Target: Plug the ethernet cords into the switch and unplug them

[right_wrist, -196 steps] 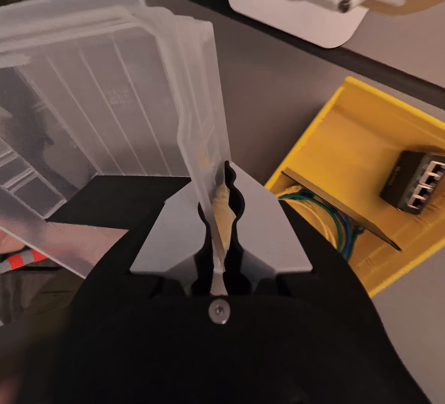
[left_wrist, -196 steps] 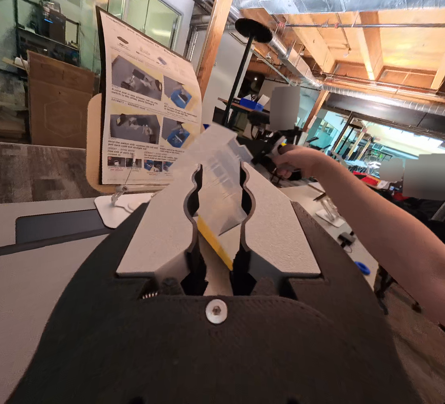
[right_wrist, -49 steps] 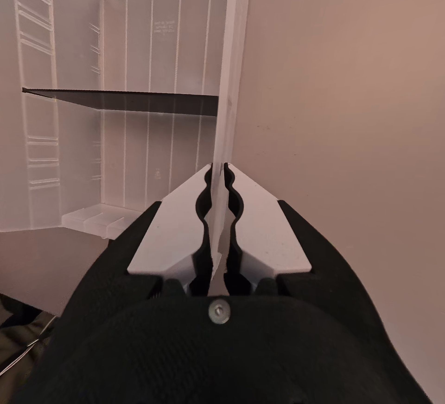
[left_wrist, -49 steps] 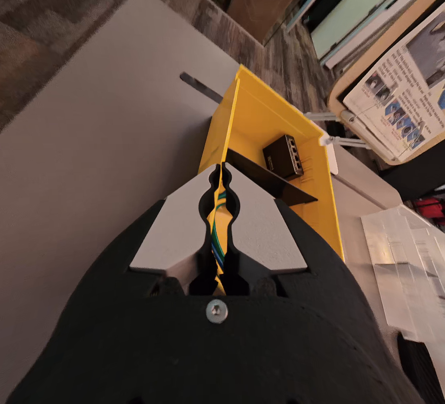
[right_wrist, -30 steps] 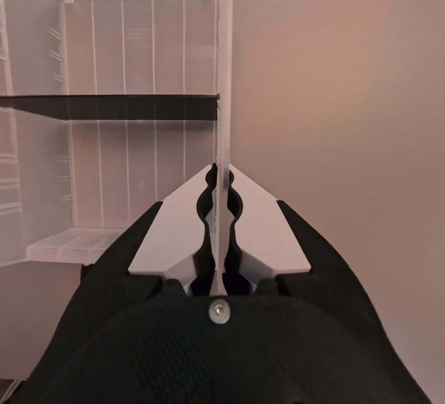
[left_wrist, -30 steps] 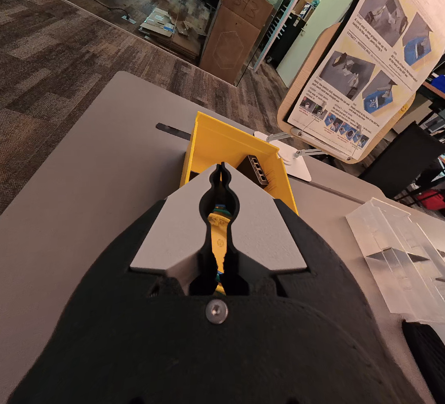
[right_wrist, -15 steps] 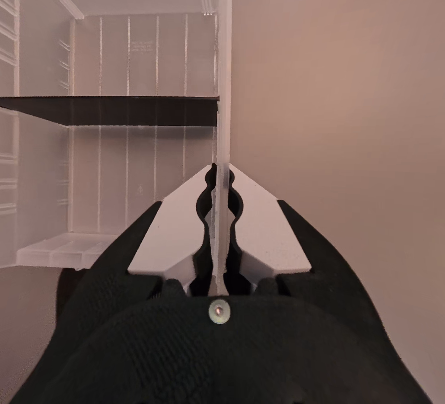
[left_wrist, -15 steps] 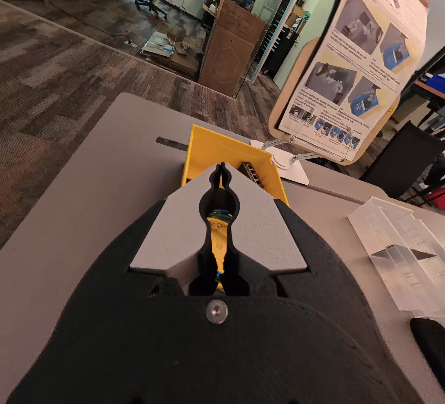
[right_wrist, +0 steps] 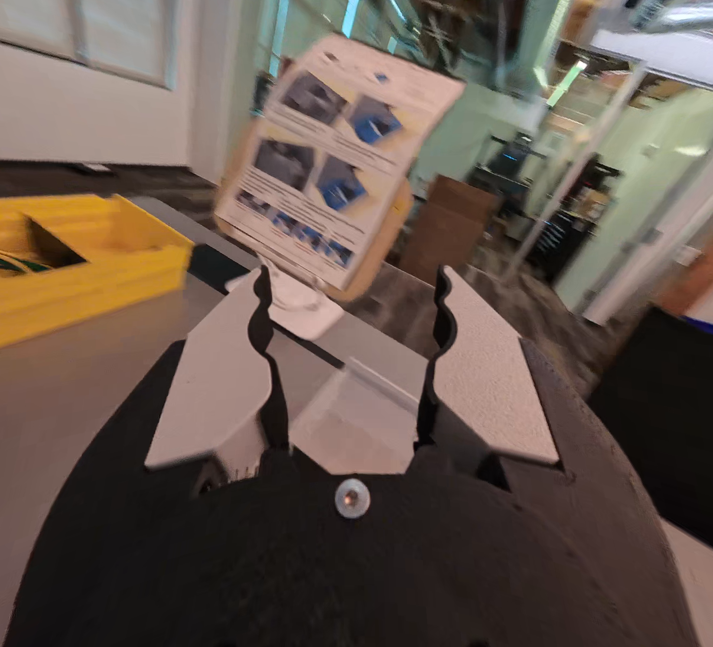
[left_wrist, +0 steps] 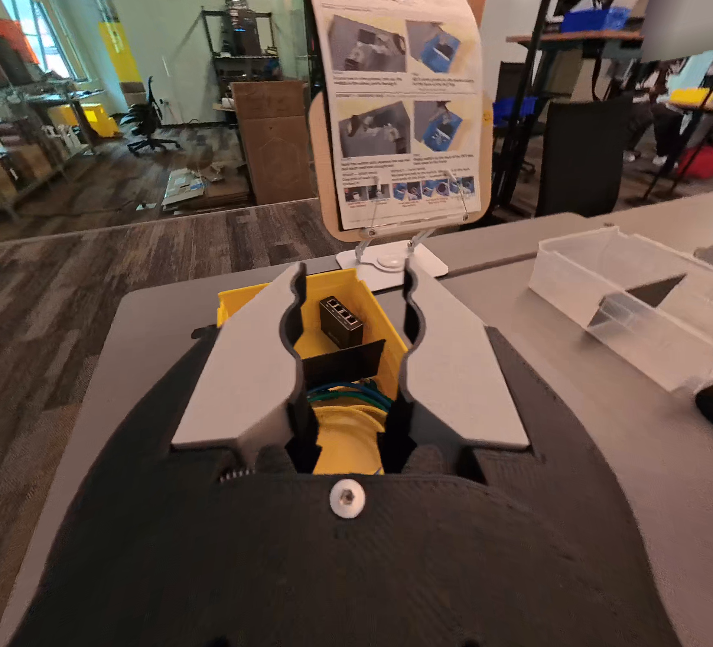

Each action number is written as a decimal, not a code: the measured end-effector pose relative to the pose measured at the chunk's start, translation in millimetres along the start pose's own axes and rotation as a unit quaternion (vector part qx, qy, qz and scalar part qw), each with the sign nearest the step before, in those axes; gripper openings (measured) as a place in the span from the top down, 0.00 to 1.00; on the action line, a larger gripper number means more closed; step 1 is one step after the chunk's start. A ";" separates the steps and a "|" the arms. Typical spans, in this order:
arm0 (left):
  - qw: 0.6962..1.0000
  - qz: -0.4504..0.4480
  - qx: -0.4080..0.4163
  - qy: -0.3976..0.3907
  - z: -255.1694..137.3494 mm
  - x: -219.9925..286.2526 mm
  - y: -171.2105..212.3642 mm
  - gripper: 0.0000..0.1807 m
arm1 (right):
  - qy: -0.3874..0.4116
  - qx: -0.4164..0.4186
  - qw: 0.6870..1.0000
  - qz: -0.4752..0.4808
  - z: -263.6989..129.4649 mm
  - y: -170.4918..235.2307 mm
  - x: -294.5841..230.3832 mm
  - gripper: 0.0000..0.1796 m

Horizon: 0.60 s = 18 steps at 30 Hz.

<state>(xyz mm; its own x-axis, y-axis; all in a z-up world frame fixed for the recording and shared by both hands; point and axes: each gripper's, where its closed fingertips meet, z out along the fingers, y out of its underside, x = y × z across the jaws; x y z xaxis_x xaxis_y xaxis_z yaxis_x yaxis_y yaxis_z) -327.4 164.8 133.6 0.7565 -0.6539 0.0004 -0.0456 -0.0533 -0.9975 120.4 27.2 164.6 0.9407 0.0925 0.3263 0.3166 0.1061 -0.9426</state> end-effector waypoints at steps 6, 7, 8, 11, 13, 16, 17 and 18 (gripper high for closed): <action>0.992 0.028 -0.118 0.030 27.9 33.7 39.0 0.62 | -0.136 0.061 0.989 0.007 41.7 -50.1 -72.4 0.51; 0.985 0.018 -0.163 0.044 29.7 40.8 52.7 0.63 | -0.142 0.061 0.988 -0.002 44.5 -49.1 -80.1 0.51; 0.977 0.010 -0.206 0.063 30.3 49.4 66.4 0.64 | -0.146 0.066 0.987 -0.009 46.6 -47.3 -86.6 0.51; 0.941 0.018 -0.325 0.097 26.2 64.4 109.7 0.69 | -0.171 0.035 0.984 -0.037 53.3 -28.7 -101.4 0.51; 0.911 0.025 -0.398 0.100 20.1 65.8 139.1 0.74 | -0.167 0.011 0.984 -0.054 55.9 -15.1 -95.2 0.52; 0.873 -0.006 -0.479 0.093 16.8 60.5 172.2 0.75 | -0.171 0.017 0.985 -0.025 54.0 -13.1 -83.2 0.53; 0.864 -0.022 -0.495 0.090 18.3 57.6 179.2 0.75 | -0.178 0.023 0.984 -0.008 51.9 -14.9 -81.1 0.54; 0.858 -0.037 -0.504 0.088 20.8 54.8 184.5 0.75 | -0.185 0.029 0.982 0.006 49.6 -17.2 -79.1 0.54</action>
<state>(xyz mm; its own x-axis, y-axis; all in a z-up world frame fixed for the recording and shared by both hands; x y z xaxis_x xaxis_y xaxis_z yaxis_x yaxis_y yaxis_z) -280.8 134.7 -51.9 0.6753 -0.7198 0.1607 -0.6104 -0.6677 -0.4260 34.5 67.1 158.5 0.8321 0.4468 0.3286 0.2882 0.1579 -0.9445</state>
